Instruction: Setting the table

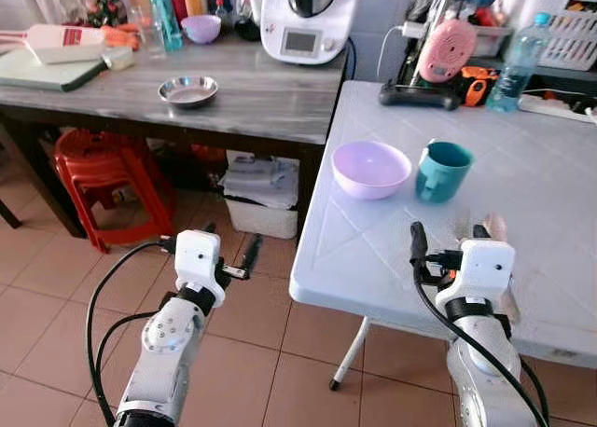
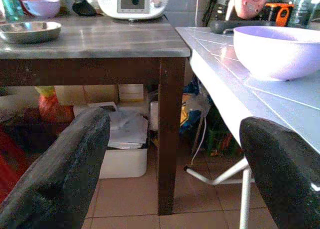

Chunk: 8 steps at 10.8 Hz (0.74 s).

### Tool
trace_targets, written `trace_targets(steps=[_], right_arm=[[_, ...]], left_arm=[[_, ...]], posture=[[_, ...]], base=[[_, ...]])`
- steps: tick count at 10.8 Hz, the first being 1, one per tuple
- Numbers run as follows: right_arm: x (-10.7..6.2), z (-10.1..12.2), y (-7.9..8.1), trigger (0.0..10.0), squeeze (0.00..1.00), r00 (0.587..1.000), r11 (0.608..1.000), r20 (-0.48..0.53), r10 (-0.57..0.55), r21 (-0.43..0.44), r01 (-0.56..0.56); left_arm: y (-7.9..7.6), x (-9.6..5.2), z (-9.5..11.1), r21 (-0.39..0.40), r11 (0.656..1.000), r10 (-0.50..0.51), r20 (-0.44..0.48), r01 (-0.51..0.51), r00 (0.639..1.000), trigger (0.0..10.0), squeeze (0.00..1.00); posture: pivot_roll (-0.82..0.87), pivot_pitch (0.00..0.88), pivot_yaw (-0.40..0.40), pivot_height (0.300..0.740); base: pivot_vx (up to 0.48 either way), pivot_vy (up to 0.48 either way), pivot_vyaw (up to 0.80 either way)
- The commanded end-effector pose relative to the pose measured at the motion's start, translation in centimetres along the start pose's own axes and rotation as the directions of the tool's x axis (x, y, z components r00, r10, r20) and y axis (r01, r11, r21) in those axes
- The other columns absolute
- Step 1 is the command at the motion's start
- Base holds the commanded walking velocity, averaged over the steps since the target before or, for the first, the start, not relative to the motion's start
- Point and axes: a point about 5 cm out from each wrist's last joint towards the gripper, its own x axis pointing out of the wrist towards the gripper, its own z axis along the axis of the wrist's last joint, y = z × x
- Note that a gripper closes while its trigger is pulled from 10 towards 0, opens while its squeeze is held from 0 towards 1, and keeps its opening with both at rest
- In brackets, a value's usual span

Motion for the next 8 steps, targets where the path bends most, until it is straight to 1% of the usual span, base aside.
trace_targets(steps=[1,8], right_arm=[[0.07,0.29,-0.02,10.0,0.00,1.000,1.000,0.015,0.002,0.002,-0.002],[0.14,0.41,0.16,10.0,0.00,0.999,1.000,0.021,0.025,-0.013,-0.025]], left_arm=[[0.10,-0.08,0.59,0.004,1.000,-0.004,0.025,0.004,1.000,10.0,0.00],[-0.13,-0.24,0.38,-0.010,1.000,-0.017,0.021,0.018,1.000,10.0,0.00]], posture=[[-0.03,0.014,0.000,0.740],[-0.02,0.015,-0.008,0.740]], base=[[0.266,0.000,0.00],[0.288,0.000,0.00]])
